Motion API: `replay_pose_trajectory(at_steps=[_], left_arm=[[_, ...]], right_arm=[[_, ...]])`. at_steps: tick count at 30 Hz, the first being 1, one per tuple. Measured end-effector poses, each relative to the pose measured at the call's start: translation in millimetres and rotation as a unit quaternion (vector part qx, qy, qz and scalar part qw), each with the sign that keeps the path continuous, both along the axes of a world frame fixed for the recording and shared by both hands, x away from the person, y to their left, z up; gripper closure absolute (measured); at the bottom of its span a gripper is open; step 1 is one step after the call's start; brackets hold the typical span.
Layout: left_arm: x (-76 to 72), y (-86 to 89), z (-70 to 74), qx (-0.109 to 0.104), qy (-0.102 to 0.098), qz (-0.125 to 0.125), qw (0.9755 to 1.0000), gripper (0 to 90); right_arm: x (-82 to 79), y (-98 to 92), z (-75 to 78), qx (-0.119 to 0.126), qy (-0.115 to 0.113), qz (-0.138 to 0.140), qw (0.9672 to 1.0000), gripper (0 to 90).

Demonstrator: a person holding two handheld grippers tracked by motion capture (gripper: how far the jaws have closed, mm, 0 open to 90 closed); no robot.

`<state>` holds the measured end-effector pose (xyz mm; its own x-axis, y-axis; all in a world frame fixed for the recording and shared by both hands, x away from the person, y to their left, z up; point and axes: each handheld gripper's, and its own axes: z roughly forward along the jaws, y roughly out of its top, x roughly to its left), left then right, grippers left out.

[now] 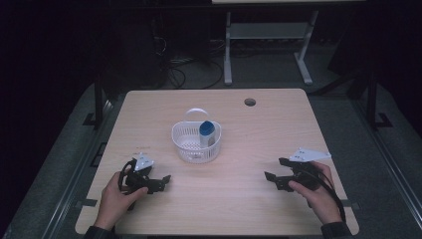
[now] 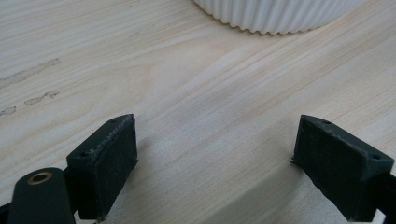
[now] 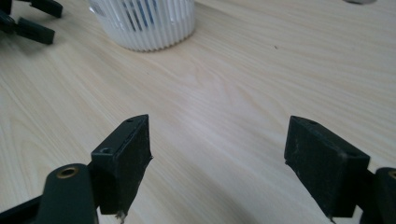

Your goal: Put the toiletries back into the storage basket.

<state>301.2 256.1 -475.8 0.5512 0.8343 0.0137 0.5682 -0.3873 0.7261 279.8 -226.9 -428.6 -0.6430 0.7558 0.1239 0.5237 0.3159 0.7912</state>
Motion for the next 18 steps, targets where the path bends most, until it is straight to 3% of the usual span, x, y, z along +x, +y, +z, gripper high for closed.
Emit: replay_pose_trajectory(at_steps=[18], left_arm=[[0.0,0.2,0.1,0.002,0.001,-0.001,1.0,12.7]], right_arm=[[-14.3,-28.5,-32.5,-0.051,0.036,-0.038,0.9973,20.5]])
